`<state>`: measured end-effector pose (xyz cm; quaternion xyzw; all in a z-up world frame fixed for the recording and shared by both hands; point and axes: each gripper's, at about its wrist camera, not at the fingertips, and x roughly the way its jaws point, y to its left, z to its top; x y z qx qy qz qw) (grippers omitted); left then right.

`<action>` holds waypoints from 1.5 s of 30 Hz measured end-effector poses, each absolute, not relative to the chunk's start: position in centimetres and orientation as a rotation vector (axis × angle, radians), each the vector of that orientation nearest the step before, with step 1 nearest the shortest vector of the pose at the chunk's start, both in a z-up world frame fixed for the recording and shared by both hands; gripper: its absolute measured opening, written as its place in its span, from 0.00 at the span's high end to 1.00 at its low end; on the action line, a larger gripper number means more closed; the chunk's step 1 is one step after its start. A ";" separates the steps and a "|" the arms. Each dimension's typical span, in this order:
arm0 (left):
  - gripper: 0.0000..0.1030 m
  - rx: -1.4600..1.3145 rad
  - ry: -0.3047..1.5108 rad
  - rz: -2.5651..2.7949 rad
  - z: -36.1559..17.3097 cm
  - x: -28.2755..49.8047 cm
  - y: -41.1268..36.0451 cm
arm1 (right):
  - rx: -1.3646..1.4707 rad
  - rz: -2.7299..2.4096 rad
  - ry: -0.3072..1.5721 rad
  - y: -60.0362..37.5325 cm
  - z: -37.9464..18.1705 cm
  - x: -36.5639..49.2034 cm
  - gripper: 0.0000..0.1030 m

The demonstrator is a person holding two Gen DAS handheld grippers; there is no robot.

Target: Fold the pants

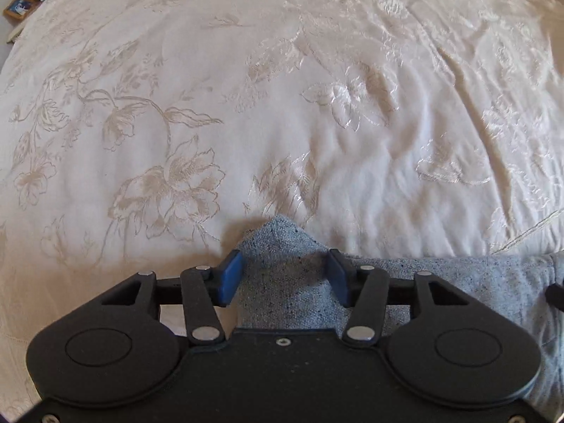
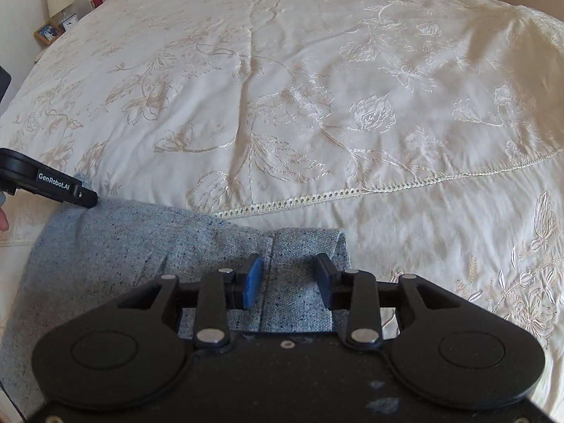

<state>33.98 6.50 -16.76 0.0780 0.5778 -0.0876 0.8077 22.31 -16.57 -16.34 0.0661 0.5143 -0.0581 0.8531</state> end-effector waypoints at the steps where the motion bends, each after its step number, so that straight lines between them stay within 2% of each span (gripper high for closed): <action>1: 0.44 0.146 1.220 -0.192 -16.0 32.9 7.1 | 0.146 -0.112 1.083 -16.8 -16.2 22.2 0.63; 5: 0.45 0.147 1.208 -0.214 -14.6 27.6 8.6 | 0.211 -0.080 1.081 -18.0 -14.6 20.8 0.63; 10: 0.44 0.273 1.280 -0.225 -17.6 21.5 7.9 | 0.252 -0.118 1.104 -19.0 -14.6 17.6 0.60; 13: 0.39 0.312 1.181 -0.180 -17.7 19.3 7.5 | 0.238 -0.116 1.126 -19.2 -15.4 15.9 0.56; 16: 0.34 0.344 1.161 -0.146 -17.6 19.6 7.0 | 0.241 -0.103 1.112 -19.4 -16.0 14.9 0.51; 24: 0.33 0.156 1.241 -0.209 -17.9 22.9 9.4 | 0.354 -0.048 1.195 -21.6 -17.6 16.3 0.44; 28: 0.16 0.120 1.265 -0.222 -18.8 23.9 9.8 | 0.371 0.033 1.217 -22.5 -18.4 17.3 0.43; 34: 0.01 0.014 1.279 -0.232 -20.1 25.2 10.0 | 0.360 0.158 1.190 -23.1 -19.1 18.2 0.42; 38: 0.00 -0.011 1.270 -0.232 -20.3 25.5 9.5 | 0.405 0.194 1.181 -23.8 -19.7 18.7 0.40; 41: 0.02 -0.038 1.284 -0.230 -20.3 25.9 9.3 | 0.439 0.215 1.163 -24.1 -19.8 18.6 0.40; 42: 0.08 -0.049 1.300 -0.230 -20.2 26.2 9.2 | 0.461 0.218 1.159 -24.3 -19.9 18.6 0.40; 43: 0.25 -0.065 1.311 -0.246 -20.0 26.3 9.1 | 0.500 0.214 1.164 -24.4 -20.0 18.5 0.40; 44: 0.37 -0.095 1.313 -0.273 -19.5 26.4 9.0 | 0.544 0.207 1.181 -24.6 -19.9 18.4 0.42; 45: 0.58 -0.130 1.321 -0.284 -18.9 26.3 8.9 | 0.577 0.186 1.204 -24.8 -19.9 18.6 0.44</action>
